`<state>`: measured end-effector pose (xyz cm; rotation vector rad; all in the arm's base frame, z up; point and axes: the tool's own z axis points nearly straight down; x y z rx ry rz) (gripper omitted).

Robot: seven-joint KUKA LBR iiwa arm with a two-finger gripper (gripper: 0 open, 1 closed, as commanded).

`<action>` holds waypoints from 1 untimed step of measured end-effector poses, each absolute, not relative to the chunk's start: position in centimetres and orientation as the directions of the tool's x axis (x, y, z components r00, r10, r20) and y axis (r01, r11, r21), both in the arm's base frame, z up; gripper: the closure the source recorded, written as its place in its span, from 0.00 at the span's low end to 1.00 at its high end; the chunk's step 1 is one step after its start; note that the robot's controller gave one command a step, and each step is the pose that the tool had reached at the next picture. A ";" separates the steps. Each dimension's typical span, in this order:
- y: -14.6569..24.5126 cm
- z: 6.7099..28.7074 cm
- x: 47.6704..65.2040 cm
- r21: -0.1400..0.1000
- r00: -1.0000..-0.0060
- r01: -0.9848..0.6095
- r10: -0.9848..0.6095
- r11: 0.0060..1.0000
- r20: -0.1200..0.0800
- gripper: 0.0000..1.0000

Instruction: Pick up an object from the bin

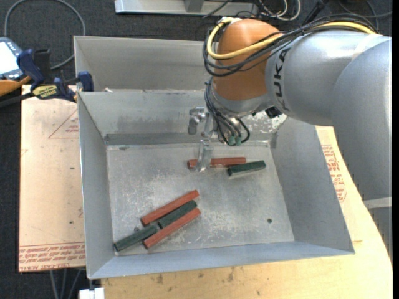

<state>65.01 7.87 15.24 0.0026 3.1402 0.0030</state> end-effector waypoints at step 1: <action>8.0 6.6 64.3 0.001 -0.987 0.158 0.158 0.987 0.005 0.00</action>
Offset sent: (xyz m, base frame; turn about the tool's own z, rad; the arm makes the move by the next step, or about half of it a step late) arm -0.0058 0.0007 -0.0824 0.1578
